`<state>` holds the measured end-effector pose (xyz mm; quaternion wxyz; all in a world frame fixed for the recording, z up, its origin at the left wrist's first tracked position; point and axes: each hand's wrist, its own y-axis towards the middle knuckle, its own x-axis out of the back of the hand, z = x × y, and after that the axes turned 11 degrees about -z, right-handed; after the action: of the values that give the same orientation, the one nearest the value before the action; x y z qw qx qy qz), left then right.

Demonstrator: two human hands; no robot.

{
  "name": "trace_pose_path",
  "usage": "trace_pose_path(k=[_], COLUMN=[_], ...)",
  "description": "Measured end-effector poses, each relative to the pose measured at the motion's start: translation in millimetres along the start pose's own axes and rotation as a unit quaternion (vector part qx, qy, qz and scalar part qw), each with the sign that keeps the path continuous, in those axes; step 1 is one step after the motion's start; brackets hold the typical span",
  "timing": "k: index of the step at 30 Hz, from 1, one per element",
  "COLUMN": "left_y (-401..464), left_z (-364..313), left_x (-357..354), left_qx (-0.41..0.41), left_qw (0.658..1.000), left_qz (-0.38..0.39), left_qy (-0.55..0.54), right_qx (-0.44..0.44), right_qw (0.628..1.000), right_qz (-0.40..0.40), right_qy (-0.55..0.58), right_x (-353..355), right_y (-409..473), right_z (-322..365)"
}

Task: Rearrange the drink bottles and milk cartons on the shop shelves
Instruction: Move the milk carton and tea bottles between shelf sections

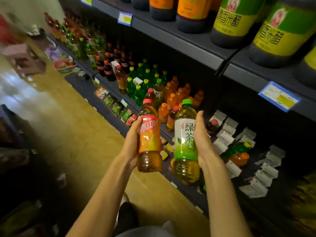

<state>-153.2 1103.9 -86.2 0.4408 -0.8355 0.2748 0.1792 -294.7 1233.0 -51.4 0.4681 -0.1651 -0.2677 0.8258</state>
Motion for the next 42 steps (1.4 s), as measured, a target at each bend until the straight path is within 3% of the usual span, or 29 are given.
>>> trace_pose_path(k=[10,20,29,42], left_y=[33.1,48.7,113.9,171.4], left_z=[-128.9,-244.1,-343.5,-503.2], left_x=[80.6,185.0,215.7,267.8], left_qx=[-0.056,-0.091,-0.108,-0.141], left_qw=[0.996,0.987,0.98,0.949], left_qz=[-0.059,-0.134,-0.168,-0.26], left_qy=[0.033,0.01,-0.016,-0.108], right_qx=[0.027,-0.015,-0.048,-0.098], right_qw=[1.0,0.994,0.984,0.945], right_qz=[0.006,0.092,0.136,0.273], right_qy=[-0.003,-0.06,-0.105,-0.151], right_x=[-178.4,-342.4,-462.2,-657.1], right_y=[36.5,71.4,144.8,245.4], right_z=[30.4,42.4,80.5,148.8])
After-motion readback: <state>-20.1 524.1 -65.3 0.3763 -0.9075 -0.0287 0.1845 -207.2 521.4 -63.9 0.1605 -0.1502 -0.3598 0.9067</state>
